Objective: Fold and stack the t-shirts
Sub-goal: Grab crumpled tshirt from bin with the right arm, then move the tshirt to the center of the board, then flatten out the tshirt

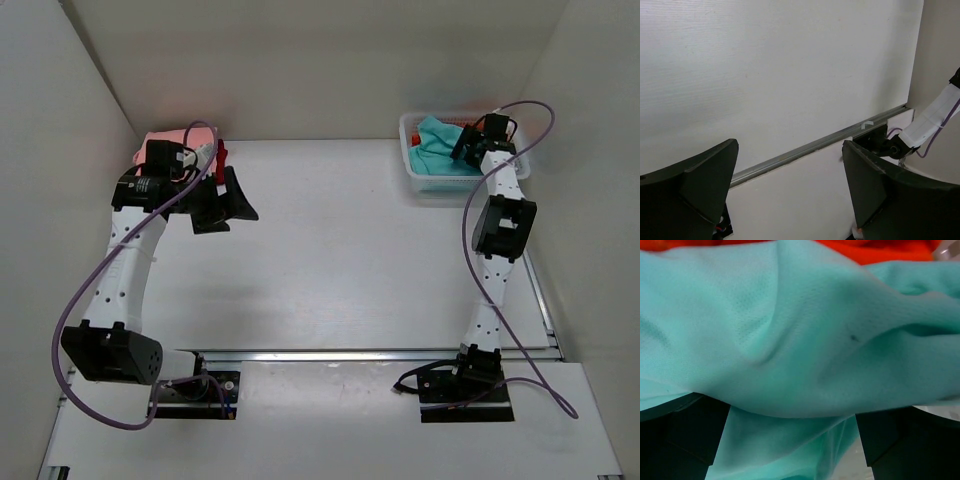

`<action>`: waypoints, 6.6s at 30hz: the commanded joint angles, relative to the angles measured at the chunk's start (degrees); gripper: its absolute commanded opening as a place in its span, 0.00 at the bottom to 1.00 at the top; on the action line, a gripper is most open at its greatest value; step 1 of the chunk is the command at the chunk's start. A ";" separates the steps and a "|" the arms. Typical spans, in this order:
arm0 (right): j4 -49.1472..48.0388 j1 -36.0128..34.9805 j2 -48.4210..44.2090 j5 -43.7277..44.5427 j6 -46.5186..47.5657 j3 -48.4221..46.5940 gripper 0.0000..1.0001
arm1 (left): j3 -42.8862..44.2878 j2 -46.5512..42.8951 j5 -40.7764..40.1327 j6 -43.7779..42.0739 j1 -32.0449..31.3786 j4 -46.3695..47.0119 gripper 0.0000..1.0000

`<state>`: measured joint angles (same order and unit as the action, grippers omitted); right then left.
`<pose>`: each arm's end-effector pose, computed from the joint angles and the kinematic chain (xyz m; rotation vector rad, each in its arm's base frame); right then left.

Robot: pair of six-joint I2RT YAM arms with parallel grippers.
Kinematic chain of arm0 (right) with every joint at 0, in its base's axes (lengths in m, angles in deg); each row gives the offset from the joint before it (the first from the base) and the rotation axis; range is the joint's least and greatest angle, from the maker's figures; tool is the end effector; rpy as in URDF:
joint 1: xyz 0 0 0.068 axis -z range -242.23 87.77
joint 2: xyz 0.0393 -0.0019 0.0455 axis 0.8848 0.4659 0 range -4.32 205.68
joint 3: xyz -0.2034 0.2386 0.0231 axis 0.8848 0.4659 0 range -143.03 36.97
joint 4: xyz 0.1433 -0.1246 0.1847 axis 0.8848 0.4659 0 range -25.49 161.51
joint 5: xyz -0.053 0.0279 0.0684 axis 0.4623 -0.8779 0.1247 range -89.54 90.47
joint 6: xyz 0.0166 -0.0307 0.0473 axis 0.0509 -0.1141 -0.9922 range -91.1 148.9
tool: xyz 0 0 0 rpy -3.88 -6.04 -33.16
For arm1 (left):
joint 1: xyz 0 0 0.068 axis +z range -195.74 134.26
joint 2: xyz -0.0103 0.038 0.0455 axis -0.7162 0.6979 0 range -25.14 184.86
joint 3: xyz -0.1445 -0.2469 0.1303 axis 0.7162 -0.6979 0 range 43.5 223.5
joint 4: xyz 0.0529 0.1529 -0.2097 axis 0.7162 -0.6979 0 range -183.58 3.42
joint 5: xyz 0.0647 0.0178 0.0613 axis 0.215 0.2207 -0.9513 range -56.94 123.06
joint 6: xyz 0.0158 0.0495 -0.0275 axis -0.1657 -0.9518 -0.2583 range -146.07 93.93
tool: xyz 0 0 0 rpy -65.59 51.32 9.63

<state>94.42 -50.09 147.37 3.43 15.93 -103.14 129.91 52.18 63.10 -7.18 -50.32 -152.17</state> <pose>0.6184 -0.1353 0.1906 0.5247 2.2335 -0.0519 0.2474 -0.0413 0.4188 -0.1136 2.5608 -0.8277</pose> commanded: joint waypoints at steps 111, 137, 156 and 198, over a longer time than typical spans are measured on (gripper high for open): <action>27.66 -28.25 -69.34 -24.22 2.26 49.58 0.00 | -15.91 -14.02 -20.04 18.63 -3.96 33.77 0.00; 9.04 -26.80 -65.80 -1.03 -8.37 70.20 0.52 | -39.01 -9.55 -27.75 20.04 0.45 35.17 0.70; -12.33 -38.69 -55.29 -4.37 -19.11 86.07 0.64 | -51.09 3.17 -34.97 21.71 -4.21 43.79 0.35; 17.55 -19.79 -75.25 -14.81 -4.08 27.97 0.00 | 39.11 3.19 -28.74 20.39 3.08 21.89 0.00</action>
<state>114.88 -70.53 68.17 -7.26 10.51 -74.49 171.89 54.39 33.51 13.54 -47.07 -132.23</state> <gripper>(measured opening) 0.008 0.028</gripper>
